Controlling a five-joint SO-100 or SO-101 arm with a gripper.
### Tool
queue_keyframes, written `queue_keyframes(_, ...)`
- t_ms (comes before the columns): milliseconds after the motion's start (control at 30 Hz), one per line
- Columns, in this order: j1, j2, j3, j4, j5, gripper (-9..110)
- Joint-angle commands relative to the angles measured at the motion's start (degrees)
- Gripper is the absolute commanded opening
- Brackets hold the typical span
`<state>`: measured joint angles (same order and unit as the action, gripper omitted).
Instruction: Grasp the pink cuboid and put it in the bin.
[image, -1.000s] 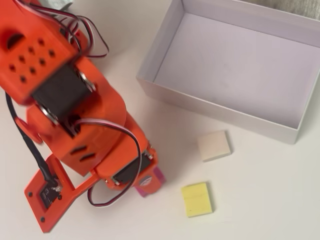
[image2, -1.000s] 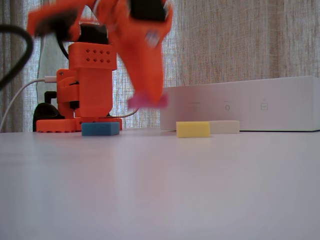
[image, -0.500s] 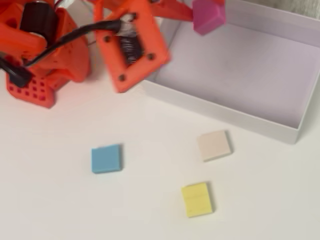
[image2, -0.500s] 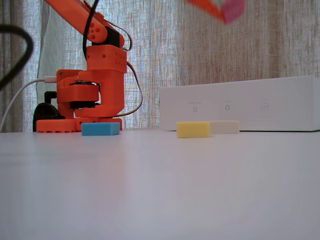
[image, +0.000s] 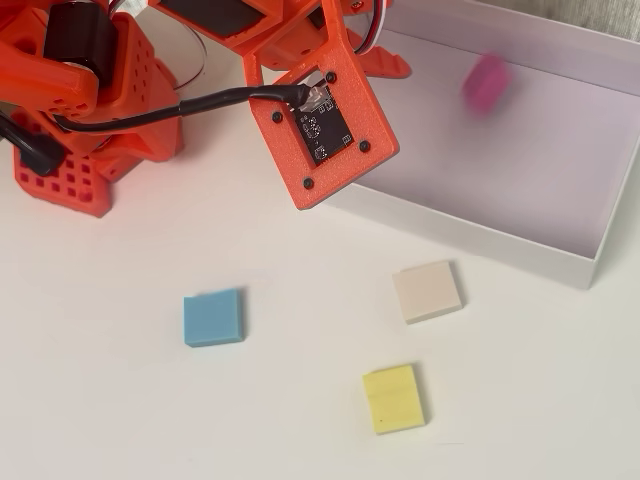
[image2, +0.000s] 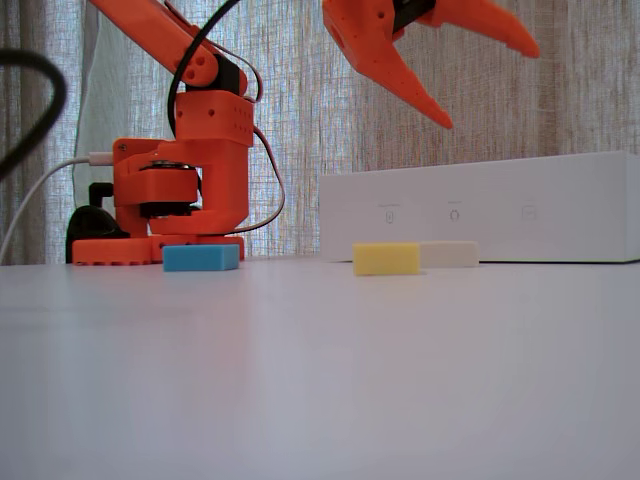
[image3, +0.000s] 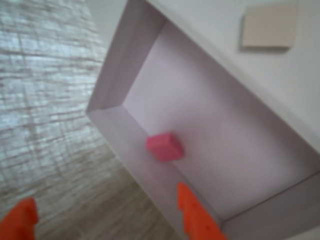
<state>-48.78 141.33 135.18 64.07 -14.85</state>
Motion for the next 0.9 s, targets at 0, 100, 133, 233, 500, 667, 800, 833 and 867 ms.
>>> queue_keyframes(0, 0.35, 1.49, -1.85, -1.49, -0.53, 38)
queue_keyframes(100, 5.8, 3.43, -5.71, -3.78, -0.62, 36)
queue_keyframes(133, 8.7, 5.1, -6.94, -5.1, -0.62, 35)
queue_keyframes(233, 20.39, 12.3, -9.4, -13.1, -0.44, 31)
queue_keyframes(500, 51.15, 29.27, -3.34, -28.39, -0.62, 31)
queue_keyframes(667, 58.71, 39.73, 9.32, -27.51, -0.35, 31)
queue_keyframes(800, 59.06, 47.2, 16.08, -14.85, 2.37, 28)
queue_keyframes(833, 59.06, 48.16, 17.23, -11.34, 3.52, 28)
queue_keyframes(867, 58.97, 48.16, 17.93, -8.35, 4.66, 28)
